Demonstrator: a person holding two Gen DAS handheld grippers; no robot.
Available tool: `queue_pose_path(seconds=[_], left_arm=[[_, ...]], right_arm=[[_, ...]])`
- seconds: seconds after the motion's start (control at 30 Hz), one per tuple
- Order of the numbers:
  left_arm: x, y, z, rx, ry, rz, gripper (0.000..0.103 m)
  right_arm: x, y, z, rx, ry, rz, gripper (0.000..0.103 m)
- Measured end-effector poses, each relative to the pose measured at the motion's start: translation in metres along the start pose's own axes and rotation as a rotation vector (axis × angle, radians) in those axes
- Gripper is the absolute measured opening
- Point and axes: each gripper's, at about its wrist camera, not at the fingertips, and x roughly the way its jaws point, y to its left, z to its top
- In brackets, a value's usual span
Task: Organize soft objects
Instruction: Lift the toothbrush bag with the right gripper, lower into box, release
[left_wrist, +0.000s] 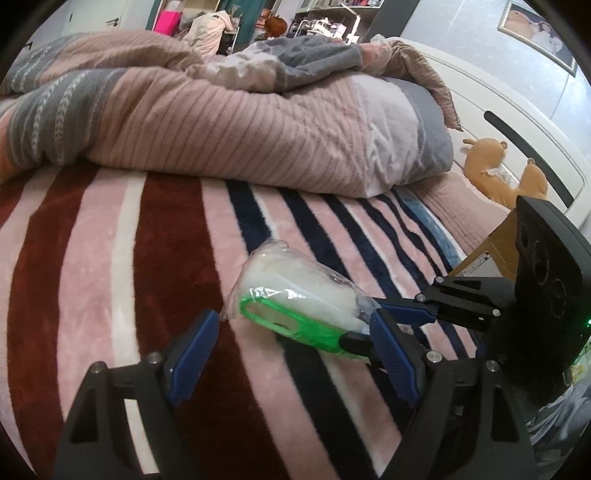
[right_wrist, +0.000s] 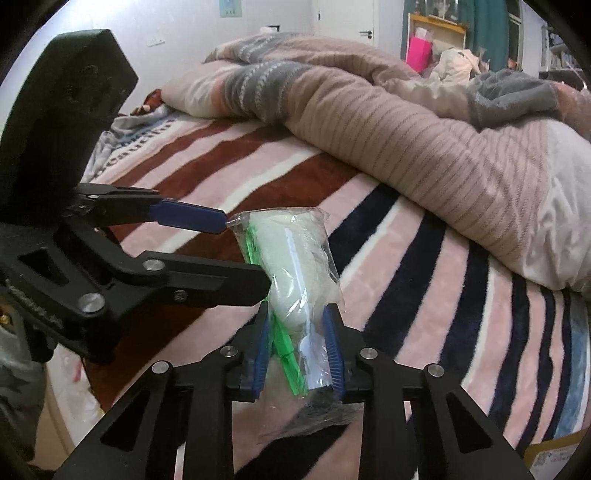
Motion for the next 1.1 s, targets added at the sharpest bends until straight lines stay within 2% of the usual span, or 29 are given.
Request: queue_pose_path(seconds=[0.3,0.43,0.57,0.6,0.67,0.83,1.1], left_arm=[[-0.026,-0.033,0.009,0.034,-0.038,-0.039,0.081],[-0.035,-0.053,0.010,0.040,-0.037,-0.096,0.081],[-0.048,-0.079,0.012,0.068,-0.069,-0.106,0.081],[-0.054,-0.089,0.013,0.082,-0.081,-0.108,0.080],[-0.062,-0.103,0.015,0.108,-0.099,-0.114,0.065],[-0.088,-0.153,0.026,0.195,-0.157,-0.107,0.054],[-0.107,-0.241,0.044,0.330,-0.220,-0.121,0.052]], right_arm=[[-0.055,0.000,-0.005,0.023,-0.103,0.007,0.020],[-0.082,0.000,-0.011,0.017,-0.159,0.002,0.020],[-0.108,0.000,-0.014,0.023,-0.207,0.000,0.019],[-0.115,0.000,-0.015,0.021,-0.220,-0.001,0.018],[-0.133,0.002,-0.017,0.016,-0.253,-0.014,0.018],[-0.178,-0.002,-0.024,0.016,-0.333,-0.071,0.018],[-0.256,-0.029,-0.047,0.053,-0.449,-0.164,0.018]])
